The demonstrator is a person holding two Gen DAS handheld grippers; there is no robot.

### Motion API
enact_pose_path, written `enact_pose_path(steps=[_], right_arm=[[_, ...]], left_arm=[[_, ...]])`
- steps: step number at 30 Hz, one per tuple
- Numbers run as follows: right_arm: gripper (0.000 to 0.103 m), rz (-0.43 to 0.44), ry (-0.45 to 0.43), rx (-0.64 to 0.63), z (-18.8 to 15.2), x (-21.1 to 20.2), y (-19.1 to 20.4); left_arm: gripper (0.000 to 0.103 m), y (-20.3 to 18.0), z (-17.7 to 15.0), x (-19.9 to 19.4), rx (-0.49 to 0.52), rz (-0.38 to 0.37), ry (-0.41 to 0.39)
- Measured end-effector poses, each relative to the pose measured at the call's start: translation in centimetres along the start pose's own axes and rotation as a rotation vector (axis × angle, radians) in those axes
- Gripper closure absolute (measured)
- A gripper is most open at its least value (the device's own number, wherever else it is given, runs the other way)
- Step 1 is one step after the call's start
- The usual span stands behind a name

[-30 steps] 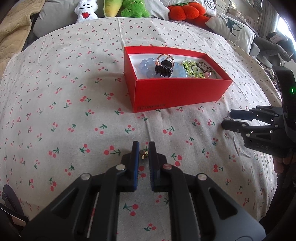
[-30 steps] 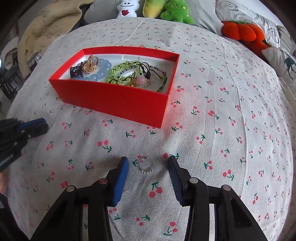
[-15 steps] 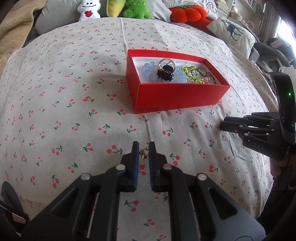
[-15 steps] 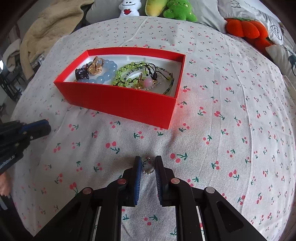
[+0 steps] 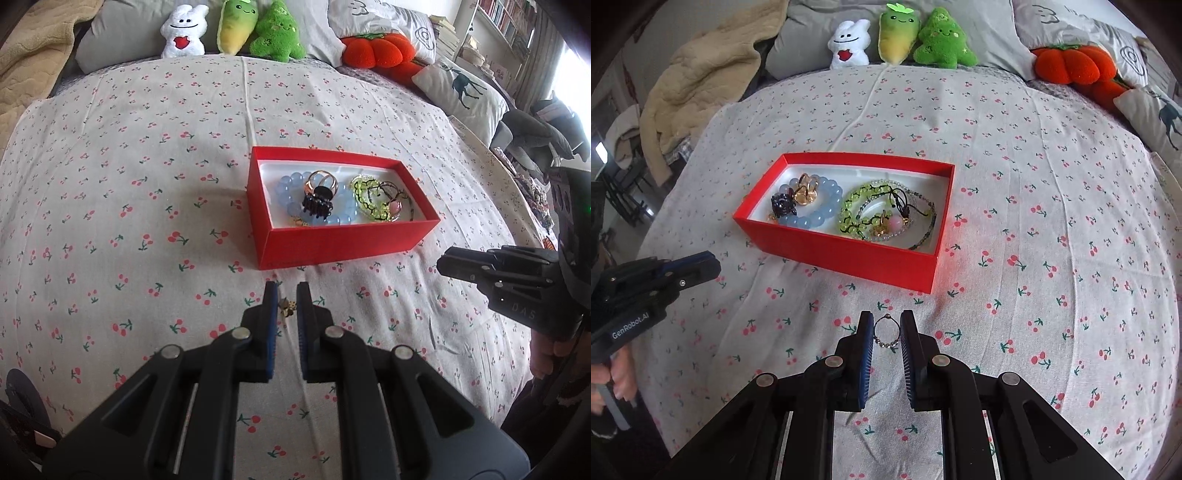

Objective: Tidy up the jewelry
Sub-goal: 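Carry the gold charm with left tool while right carries the silver ring to the box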

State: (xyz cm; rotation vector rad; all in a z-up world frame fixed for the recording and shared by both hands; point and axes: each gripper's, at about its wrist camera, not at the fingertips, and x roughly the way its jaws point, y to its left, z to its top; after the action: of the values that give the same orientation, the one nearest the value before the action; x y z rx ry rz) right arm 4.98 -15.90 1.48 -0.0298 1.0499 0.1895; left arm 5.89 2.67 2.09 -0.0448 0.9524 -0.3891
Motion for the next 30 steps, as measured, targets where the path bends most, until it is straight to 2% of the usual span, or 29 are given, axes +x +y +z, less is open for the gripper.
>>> enact_pose_path(steps=[9,14,22,30], right_arm=[[0.088,0.038,-0.058,0.044,2.8,-1.6,-0.1],[0.088,0.053,-0.068,0.090,4.4,-1.5,-1.0],[0.088,0.071,-0.046,0.139,5.8,-0.1,-2.1],[0.088,0.091,-0.011,0.142,6.5,1.4,-2.3]], left_arm=[[0.092,-0.9,3.5,0.4,-0.004,-0.029,-0.001],[0.092,-0.8,5.4,1.7,-0.060,-0.053,0.015],[0.092,0.5,7.3,4.0,-0.177,-0.056,0.057],[0.091,0.6,7.8,4.8,-0.198,-0.058,0.066]])
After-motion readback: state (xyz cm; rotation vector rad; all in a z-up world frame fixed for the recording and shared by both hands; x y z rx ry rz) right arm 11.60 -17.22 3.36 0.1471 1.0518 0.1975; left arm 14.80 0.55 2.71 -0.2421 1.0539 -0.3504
